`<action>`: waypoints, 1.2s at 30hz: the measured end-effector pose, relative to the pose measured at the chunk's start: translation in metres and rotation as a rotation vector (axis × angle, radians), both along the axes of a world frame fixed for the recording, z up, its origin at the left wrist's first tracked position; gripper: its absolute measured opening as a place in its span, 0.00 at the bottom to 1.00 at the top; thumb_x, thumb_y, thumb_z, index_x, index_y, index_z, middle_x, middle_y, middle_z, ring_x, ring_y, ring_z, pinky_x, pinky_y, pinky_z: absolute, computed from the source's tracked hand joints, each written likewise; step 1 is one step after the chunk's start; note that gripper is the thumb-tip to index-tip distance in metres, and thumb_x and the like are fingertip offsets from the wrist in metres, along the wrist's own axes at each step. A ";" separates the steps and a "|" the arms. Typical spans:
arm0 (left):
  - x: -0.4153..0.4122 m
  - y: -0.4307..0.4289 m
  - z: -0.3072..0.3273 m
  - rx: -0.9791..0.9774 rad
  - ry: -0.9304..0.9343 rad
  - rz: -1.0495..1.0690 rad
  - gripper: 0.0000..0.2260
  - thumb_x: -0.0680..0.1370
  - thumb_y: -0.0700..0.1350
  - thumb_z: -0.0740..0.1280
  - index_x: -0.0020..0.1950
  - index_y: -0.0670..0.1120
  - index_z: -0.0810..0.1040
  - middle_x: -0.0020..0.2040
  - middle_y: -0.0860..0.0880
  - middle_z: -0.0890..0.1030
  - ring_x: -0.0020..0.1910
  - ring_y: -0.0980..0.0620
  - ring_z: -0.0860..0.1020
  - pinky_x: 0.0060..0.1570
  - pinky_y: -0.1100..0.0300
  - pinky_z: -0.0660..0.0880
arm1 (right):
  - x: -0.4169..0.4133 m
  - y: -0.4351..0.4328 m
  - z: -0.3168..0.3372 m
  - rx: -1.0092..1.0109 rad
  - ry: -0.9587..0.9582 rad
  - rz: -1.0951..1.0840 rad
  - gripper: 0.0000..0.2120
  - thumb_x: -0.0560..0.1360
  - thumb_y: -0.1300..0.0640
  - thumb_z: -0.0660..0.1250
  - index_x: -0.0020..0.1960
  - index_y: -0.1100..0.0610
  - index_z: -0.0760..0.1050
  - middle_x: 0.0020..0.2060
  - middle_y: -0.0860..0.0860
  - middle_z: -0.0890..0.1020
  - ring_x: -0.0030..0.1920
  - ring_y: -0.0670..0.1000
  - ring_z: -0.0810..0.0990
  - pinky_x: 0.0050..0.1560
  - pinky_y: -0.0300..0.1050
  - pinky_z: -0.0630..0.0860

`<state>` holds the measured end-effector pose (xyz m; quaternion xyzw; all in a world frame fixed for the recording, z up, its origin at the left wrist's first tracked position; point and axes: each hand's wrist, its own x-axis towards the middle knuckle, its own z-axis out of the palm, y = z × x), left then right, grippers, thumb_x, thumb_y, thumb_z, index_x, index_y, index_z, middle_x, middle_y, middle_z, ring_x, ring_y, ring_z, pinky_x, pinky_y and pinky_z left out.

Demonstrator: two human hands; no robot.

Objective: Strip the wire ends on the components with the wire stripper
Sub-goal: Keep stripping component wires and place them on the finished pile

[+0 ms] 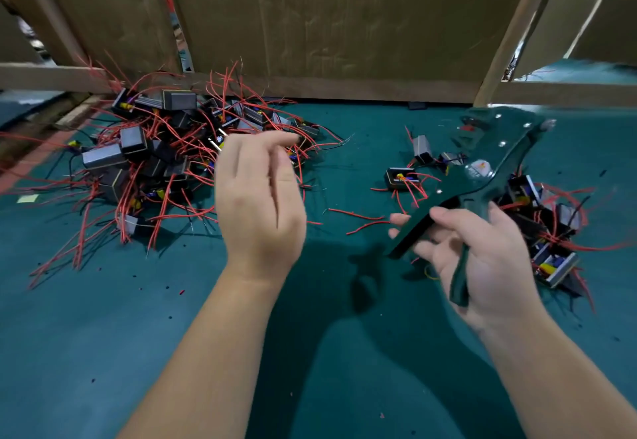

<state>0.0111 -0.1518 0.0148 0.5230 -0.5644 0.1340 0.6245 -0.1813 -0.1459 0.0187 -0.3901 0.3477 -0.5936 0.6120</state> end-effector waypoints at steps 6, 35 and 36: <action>0.030 -0.005 -0.008 0.645 0.137 0.282 0.16 0.70 0.29 0.58 0.56 0.42 0.71 0.55 0.44 0.72 0.56 0.42 0.70 0.52 0.53 0.67 | 0.001 0.000 -0.001 0.111 -0.032 0.018 0.09 0.76 0.70 0.56 0.44 0.57 0.67 0.37 0.55 0.75 0.38 0.66 0.81 0.42 0.65 0.80; 0.024 -0.005 0.003 0.237 0.471 0.053 0.19 0.72 0.59 0.70 0.57 0.50 0.75 0.40 0.60 0.77 0.41 0.62 0.76 0.46 0.64 0.71 | 0.007 0.001 -0.001 0.148 -0.156 0.208 0.22 0.63 0.61 0.63 0.57 0.62 0.70 0.51 0.59 0.78 0.37 0.66 0.81 0.39 0.62 0.80; 0.021 -0.004 0.008 0.191 0.657 -0.060 0.21 0.71 0.55 0.74 0.59 0.50 0.72 0.40 0.58 0.78 0.36 0.62 0.78 0.38 0.66 0.73 | 0.007 0.002 -0.001 0.151 -0.163 0.213 0.23 0.63 0.61 0.63 0.58 0.62 0.70 0.51 0.59 0.78 0.37 0.66 0.81 0.39 0.62 0.80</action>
